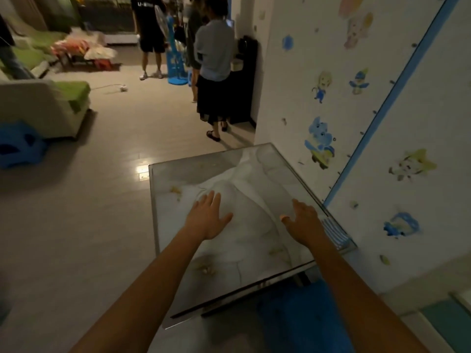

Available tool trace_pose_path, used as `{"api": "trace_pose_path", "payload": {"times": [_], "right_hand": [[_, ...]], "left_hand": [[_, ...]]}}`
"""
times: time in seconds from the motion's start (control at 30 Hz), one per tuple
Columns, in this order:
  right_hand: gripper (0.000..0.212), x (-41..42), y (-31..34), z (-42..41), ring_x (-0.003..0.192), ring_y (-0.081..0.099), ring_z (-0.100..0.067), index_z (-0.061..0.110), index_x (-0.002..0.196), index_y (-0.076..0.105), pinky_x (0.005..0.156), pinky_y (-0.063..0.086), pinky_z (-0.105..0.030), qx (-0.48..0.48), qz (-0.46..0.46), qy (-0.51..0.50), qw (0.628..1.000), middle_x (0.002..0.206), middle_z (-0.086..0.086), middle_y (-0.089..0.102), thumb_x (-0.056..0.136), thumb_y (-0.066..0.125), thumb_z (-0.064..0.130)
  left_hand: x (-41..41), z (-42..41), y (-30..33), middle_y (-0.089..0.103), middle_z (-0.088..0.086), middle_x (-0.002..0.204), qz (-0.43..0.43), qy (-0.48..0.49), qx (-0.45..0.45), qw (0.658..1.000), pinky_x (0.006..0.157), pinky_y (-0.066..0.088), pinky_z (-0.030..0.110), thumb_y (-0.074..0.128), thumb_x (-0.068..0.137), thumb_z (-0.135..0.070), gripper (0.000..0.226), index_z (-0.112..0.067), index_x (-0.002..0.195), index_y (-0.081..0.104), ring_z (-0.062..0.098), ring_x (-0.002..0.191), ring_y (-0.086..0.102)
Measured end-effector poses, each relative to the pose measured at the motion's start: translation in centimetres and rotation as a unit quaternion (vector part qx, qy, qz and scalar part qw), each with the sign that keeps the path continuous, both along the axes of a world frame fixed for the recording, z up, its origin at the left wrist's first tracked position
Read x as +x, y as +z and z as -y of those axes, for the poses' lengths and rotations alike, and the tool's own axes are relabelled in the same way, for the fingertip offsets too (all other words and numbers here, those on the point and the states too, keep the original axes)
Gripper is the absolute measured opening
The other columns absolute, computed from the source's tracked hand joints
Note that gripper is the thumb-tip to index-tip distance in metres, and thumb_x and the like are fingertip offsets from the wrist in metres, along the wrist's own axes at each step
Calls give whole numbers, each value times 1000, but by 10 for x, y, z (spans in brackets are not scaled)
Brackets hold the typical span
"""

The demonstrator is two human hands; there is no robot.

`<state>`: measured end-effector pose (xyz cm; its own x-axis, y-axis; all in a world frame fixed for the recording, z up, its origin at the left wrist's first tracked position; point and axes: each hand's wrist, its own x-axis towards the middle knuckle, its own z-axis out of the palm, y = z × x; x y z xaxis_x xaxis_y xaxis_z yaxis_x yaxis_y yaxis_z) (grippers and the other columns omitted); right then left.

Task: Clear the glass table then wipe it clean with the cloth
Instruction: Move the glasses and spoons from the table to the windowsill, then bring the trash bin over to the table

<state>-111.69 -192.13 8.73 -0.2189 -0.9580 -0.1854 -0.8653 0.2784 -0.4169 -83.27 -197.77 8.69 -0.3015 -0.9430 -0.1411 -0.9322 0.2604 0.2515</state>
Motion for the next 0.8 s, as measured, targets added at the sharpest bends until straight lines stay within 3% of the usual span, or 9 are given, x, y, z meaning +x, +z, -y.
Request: {"api": "trace_pose_path", "payload": {"times": [0.3, 0.5, 0.57, 0.7, 0.8], "right_hand": [[77, -53, -23, -34, 147, 13, -34, 17, 155, 8, 120, 12, -47, 10, 36, -63, 997, 161, -10, 15, 96, 39, 56], [85, -131, -69, -52, 126, 48, -31, 22, 143, 38, 105, 43, -46, -3, 91, -136, 986, 140, -6, 51, 79, 32, 79], [87, -157, -85, -74, 119, 53, -29, 26, 137, 42, 98, 48, -45, 3, 102, -171, 980, 134, -4, 55, 76, 29, 85], [77, -164, -62, -127, 118, 48, -30, 20, 137, 40, 98, 45, -46, 11, 86, -232, 969, 135, -7, 52, 79, 31, 70], [73, -173, -58, -172, 129, 41, -36, 14, 146, 31, 105, 38, -46, 23, 79, -289, 954, 144, -12, 44, 90, 38, 60]], "left_hand": [[-81, -13, -8, -2, 7, 166, 20, -70, 18, 997, 124, 7, 43, 26, 97, -65, 83, -15, 158, 2, 27, 152, 3], [-161, -20, -3, 0, 6, 166, -7, -125, 12, 992, 123, 9, 39, 29, 98, -63, 82, -14, 158, 3, 23, 152, 6], [-195, -29, -5, 0, 6, 166, -6, -167, 22, 986, 123, 8, 38, 29, 98, -63, 82, -14, 158, 4, 22, 152, 6], [-246, -44, -14, 2, 6, 166, 2, -234, 50, 971, 123, 8, 36, 32, 99, -61, 80, -14, 158, 5, 22, 152, 9], [-289, -58, -23, 15, 9, 164, -17, -312, 71, 947, 119, 19, 37, 38, 100, -55, 74, -11, 155, 18, 25, 148, 22]]}}
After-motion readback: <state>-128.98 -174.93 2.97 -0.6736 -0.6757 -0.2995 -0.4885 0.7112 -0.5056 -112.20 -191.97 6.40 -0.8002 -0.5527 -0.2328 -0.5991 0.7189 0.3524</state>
